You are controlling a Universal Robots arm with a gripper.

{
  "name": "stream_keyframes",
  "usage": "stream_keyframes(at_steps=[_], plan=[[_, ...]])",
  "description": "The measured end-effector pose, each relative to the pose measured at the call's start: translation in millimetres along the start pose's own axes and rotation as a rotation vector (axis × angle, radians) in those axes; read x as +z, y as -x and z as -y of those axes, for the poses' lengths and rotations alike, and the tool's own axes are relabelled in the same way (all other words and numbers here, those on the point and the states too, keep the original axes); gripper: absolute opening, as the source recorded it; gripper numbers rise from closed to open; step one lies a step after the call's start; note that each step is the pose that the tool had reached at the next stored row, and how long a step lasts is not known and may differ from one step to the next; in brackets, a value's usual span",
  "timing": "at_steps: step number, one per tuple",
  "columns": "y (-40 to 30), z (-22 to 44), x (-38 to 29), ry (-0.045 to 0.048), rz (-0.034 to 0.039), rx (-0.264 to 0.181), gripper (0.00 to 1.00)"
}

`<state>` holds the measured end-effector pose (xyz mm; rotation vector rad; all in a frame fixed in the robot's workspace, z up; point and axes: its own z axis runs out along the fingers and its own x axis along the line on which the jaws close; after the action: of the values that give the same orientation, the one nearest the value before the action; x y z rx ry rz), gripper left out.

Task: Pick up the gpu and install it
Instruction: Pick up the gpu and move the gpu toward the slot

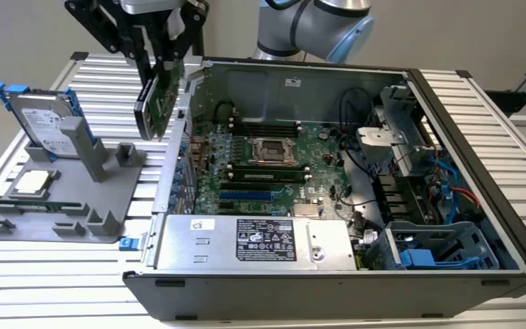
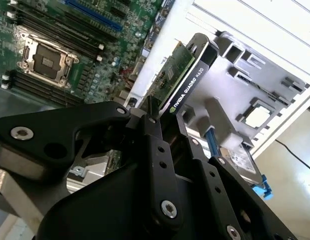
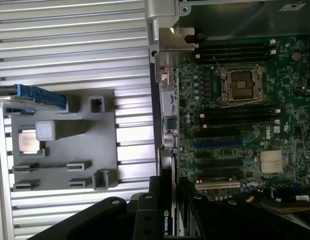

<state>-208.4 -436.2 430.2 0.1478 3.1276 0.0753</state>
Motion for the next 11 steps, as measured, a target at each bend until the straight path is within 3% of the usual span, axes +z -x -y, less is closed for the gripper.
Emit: stream_keyframes(at_steps=[11], plan=[[12.8,-1.2,0.1,0.0000,0.0000,0.000,0.00]])
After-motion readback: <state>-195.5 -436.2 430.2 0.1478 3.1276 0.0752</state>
